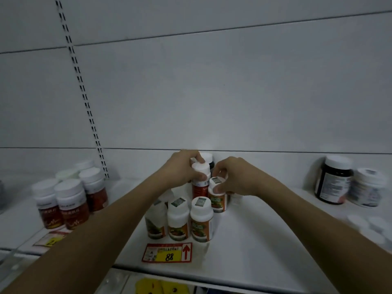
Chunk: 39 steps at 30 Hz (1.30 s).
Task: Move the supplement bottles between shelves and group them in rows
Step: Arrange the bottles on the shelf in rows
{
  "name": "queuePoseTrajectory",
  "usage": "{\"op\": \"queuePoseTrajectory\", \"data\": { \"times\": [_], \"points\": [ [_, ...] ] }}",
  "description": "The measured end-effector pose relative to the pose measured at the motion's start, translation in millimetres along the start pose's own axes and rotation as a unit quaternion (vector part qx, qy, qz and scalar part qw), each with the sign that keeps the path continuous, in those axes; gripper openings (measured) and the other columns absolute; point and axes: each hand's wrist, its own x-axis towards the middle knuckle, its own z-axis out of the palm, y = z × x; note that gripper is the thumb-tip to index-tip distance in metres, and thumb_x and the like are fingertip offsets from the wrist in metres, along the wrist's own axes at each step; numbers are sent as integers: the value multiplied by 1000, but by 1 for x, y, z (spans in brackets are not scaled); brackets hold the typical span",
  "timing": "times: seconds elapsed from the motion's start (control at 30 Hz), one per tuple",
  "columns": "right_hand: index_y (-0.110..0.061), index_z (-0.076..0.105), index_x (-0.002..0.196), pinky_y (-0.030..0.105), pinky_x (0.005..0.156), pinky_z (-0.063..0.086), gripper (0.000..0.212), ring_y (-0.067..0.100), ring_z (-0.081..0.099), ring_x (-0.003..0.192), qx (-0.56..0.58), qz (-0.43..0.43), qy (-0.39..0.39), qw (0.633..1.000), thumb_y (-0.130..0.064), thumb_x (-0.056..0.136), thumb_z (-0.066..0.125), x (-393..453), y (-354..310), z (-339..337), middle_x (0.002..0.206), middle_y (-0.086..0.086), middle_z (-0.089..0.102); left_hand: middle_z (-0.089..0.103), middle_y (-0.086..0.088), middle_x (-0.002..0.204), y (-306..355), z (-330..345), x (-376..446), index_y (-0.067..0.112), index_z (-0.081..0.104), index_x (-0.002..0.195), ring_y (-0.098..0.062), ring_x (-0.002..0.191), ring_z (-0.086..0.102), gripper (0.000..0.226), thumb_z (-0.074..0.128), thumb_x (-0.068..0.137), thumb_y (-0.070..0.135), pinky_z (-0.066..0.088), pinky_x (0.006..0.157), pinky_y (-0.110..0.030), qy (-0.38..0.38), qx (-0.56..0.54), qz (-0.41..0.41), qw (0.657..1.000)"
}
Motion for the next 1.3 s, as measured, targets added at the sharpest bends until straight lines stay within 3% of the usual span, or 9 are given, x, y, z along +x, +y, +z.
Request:
{"op": "queuePoseTrajectory", "data": {
  "times": [0.23,0.37,0.5,0.73,0.87,1.03,1.3],
  "points": [
    [-9,72,111,26,65,61,36,18,72,72,119,17,-26,992,-14,77,82,-5,1,-43,100,7,72,67,-6,108,32,-50,-5,19,68,108,-21,93,67,35,81,76,15,60,79,-39,34,-23,1,999],
    [-13,73,108,19,59,58,32,14,73,72,159,-13,-4,987,-15,78,82,-2,-14,-94,98,2,71,70,-2,105,63,-112,-18,22,69,105,-17,91,70,29,79,78,15,60,69,-25,74,-73,45,994],
    [-16,73,107,16,58,55,28,8,72,72,145,-42,-7,988,-17,80,80,3,-36,-124,97,-2,73,71,1,105,80,-138,-30,22,70,109,-15,91,70,31,77,80,16,61,73,-28,78,-82,70,991],
    [-28,68,111,20,60,57,22,17,72,80,96,-49,-62,992,-24,89,70,7,-69,-145,98,-2,72,69,-1,112,70,-148,-37,23,67,117,-16,100,68,31,70,87,16,59,78,-29,48,-119,76,989],
    [-22,71,110,24,66,59,19,24,71,89,102,-60,-85,989,-27,92,66,8,-76,-147,98,-1,73,68,-1,116,57,-150,-36,26,65,120,-18,105,66,29,63,92,20,57,83,-32,23,-187,80,979],
    [-18,72,106,24,66,58,24,26,72,86,117,-36,-89,989,-35,88,68,12,-80,-144,98,3,74,70,-3,113,45,-140,-29,22,65,118,-25,106,67,24,54,97,25,58,85,-37,19,-262,86,961],
    [-19,66,105,21,65,57,17,19,74,80,89,-15,-109,990,-14,89,69,27,-83,-137,108,5,68,62,-12,111,30,-131,-19,20,64,108,-39,108,58,23,43,101,22,49,95,-51,40,-335,106,935]
  ]
}}
